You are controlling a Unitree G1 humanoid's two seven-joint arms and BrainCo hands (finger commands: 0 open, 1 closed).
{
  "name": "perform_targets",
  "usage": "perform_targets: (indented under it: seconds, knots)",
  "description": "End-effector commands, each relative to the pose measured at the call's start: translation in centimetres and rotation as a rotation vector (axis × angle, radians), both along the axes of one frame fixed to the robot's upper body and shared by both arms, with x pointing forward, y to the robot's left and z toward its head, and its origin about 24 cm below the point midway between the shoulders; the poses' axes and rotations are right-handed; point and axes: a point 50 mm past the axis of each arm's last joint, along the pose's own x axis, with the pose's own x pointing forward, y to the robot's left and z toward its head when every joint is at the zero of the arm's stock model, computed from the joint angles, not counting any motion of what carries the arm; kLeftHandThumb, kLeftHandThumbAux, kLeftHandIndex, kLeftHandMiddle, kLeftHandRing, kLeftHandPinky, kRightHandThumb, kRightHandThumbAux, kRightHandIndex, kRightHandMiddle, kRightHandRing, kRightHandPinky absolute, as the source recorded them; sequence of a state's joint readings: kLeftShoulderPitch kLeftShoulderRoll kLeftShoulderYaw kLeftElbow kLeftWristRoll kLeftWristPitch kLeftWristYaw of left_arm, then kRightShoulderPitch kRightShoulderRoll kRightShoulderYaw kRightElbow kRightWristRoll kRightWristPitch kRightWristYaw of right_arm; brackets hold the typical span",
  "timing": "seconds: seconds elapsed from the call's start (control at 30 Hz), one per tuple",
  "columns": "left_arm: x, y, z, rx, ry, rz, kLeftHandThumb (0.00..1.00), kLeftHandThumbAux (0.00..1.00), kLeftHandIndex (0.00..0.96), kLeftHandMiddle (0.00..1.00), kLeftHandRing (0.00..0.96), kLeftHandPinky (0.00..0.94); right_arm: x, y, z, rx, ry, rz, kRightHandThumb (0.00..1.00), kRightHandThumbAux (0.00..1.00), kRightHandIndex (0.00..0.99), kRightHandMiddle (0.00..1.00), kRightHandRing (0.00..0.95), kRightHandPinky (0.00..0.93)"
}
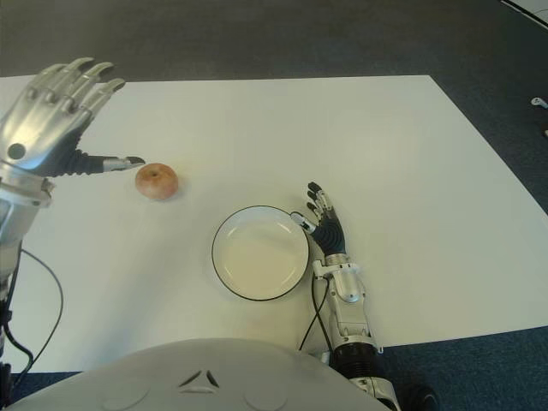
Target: Put the apples into the plate.
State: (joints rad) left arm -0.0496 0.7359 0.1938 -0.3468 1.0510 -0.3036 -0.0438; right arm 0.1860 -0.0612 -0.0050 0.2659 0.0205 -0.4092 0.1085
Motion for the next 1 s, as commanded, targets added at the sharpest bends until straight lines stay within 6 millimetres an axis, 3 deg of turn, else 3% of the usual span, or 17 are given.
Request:
perform_targets:
  seconds: [0.03, 0.37, 0.5, 0.77, 1.0]
  knots:
    - [1.1, 0.0, -1.2, 0.12, 0.137, 0.002, 0.232, 0.235, 0.025, 0.016, 0.0, 0.004, -2.5, -0.2, -3.4, 0.015, 0.194, -0.033, 0.109, 0.564, 0.0, 0.0, 0.0, 0.021]
    - [5.3, 0.4, -3.2, 0.253, 0.41, 0.069, 0.274, 0.243, 0.009, 0.0, 0.0, 0.0, -2.9, -1.0, -3.6, 0.032, 0.192, -0.055, 0.107, 0.554, 0.0, 0.012, 0.008, 0.04]
    - [7.0, 1.7, -5.8, 0.265, 0.5, 0.098, 0.283, 0.246, 0.012, 0.0, 0.0, 0.0, -3.1, -1.4, -3.7, 0.057, 0.189, -0.061, 0.117, 0.56, 0.0, 0.024, 0.013, 0.05]
    - [7.0, 1.6, -8.4, 0.215, 0.566, 0.026, 0.268, 0.234, 0.015, 0.0, 0.0, 0.002, -3.5, -1.8, -3.8, 0.112, 0.196, -0.077, 0.148, 0.574, 0.0, 0.033, 0.015, 0.046]
    - [7.0, 1.5, -9.5, 0.196, 0.573, 0.007, 0.255, 0.233, 0.022, 0.0, 0.0, 0.017, -3.6, -2.0, -3.9, 0.127, 0.196, -0.082, 0.147, 0.568, 0.0, 0.032, 0.011, 0.04]
